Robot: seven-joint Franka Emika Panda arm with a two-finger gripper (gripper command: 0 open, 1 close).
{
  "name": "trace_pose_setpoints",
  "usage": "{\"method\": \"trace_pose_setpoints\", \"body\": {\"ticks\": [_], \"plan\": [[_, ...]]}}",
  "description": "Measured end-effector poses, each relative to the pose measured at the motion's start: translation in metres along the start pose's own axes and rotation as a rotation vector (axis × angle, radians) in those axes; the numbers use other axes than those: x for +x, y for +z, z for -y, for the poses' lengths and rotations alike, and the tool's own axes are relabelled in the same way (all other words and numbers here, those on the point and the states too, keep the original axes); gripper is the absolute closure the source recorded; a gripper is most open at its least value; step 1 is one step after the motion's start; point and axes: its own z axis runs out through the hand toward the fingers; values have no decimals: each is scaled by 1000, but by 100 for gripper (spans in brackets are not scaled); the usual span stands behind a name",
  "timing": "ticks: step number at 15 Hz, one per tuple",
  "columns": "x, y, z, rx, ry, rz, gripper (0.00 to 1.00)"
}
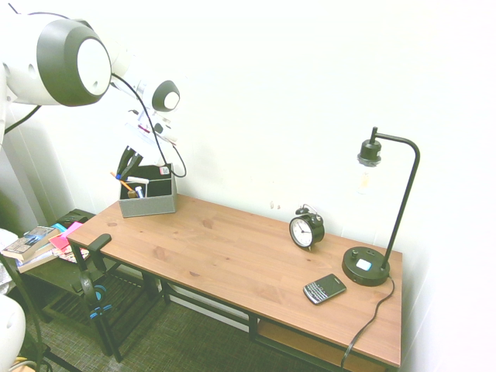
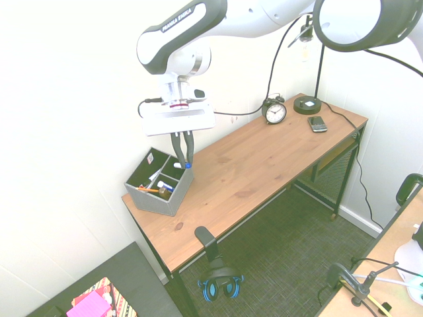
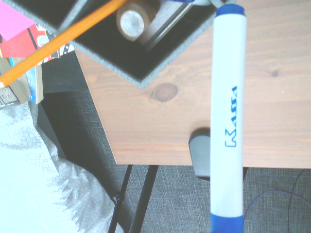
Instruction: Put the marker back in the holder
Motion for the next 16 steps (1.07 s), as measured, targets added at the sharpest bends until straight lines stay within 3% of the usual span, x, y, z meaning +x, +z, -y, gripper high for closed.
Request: {"method": "trace_pose_setpoints", "body": {"ticks": [4,5,16], "plan": [[21,7,17,25,1,-10,100],[26,8,21,29,1,-12,0],[62,5,29,10,-3,-39,0]]}}
